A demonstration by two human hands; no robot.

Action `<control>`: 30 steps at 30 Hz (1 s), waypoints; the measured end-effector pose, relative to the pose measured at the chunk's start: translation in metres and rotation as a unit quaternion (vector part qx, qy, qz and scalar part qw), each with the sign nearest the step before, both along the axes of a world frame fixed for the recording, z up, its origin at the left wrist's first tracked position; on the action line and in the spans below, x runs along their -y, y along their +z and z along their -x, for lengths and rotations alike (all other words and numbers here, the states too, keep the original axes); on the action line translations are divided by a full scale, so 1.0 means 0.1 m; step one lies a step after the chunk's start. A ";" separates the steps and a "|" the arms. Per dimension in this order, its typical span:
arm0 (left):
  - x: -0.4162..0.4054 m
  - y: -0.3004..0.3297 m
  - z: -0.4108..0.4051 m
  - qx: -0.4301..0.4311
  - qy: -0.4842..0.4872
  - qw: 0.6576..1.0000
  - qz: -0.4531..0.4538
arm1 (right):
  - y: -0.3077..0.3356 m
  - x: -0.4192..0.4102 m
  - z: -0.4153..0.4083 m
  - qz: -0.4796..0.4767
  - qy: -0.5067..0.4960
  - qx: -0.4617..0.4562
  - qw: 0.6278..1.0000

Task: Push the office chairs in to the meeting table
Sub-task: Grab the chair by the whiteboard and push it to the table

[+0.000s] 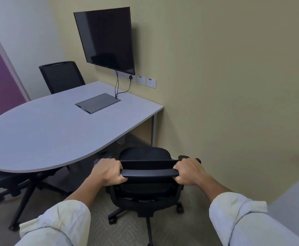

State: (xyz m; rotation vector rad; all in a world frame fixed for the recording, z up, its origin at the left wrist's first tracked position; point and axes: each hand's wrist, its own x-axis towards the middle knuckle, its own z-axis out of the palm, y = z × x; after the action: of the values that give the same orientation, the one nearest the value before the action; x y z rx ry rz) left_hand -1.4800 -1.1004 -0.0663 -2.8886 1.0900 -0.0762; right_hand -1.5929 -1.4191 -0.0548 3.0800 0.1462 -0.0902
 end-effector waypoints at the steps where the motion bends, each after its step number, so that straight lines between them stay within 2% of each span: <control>1: 0.01 0.01 0.00 0.001 0.002 1.000 0.000 | 0.01 0.01 -0.03 0.001 0.004 0.000 1.000; 18: 0.64 0.01 -1.14 -0.026 0.116 0.993 0.010 | 0.03 0.78 -1.90 0.006 0.106 0.008 0.994; 30: 1.26 0.05 -1.45 -0.030 0.222 0.974 0.010 | 0.12 1.37 -2.83 -0.018 0.204 -0.029 0.978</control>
State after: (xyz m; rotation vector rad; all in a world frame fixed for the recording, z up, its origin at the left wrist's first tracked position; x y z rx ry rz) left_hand -1.3353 -1.2264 -0.0612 -3.0892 0.4254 0.0212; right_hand -1.3102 -1.5560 -0.0429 3.0096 0.7820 -0.1577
